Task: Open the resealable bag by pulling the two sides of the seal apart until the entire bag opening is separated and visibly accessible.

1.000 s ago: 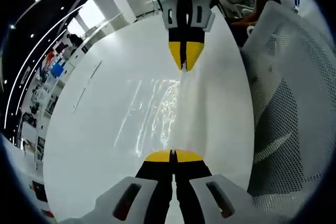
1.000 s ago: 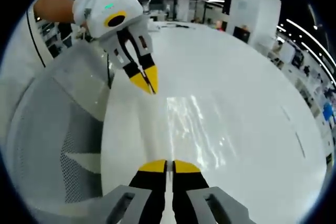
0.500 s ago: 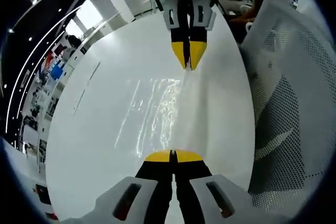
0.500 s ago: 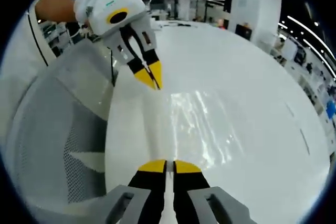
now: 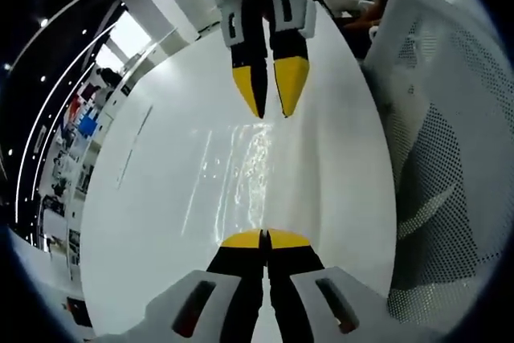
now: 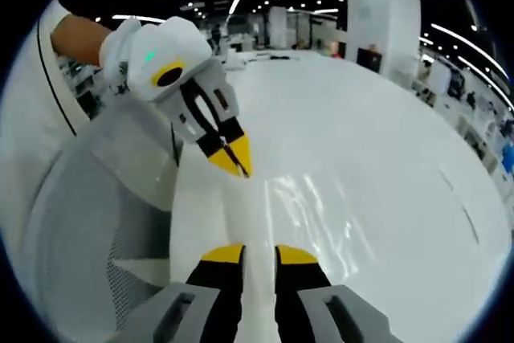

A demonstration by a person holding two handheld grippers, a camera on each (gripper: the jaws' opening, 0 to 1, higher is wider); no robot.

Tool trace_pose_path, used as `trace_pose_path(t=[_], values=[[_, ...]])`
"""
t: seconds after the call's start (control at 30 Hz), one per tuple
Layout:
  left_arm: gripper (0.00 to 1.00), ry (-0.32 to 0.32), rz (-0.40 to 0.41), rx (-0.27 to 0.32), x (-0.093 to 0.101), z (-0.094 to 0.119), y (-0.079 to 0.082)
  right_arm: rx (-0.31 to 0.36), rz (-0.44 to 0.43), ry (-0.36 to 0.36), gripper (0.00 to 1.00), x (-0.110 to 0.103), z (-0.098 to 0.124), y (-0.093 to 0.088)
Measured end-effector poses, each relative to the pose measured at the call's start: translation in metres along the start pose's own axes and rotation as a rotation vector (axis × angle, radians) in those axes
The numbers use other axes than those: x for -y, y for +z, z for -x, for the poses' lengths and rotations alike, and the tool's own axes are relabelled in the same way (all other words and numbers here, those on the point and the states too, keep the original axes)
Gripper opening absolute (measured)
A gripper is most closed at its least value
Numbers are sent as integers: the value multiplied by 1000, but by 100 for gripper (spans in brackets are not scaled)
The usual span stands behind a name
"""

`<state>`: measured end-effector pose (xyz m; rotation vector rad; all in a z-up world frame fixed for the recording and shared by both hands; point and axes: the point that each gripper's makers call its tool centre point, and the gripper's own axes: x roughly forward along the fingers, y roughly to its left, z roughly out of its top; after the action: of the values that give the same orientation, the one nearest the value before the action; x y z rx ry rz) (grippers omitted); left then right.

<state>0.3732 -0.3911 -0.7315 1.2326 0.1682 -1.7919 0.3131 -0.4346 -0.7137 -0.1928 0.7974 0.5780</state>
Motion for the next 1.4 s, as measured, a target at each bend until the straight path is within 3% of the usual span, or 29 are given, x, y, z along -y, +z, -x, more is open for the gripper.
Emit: trace_pose_path(t=[0.3, 0.63, 0.8, 1.1, 1.4], values=[[0, 4, -8, 8, 1, 0, 0, 0, 9, -8, 10, 6, -6, 8], [0, 0, 1, 16, 3, -1, 3, -35, -2, 12, 9, 4, -14, -1], [0, -2, -3, 32, 4, -1, 7, -45, -26, 21, 8, 3, -16, -6], [0, -10, -41, 53, 8, 0, 10, -24, -160, 63, 4, -4, -21, -10], [0, -15, -32, 68, 9, -1, 13, -49, -139, 66, 3, -7, -26, -14]])
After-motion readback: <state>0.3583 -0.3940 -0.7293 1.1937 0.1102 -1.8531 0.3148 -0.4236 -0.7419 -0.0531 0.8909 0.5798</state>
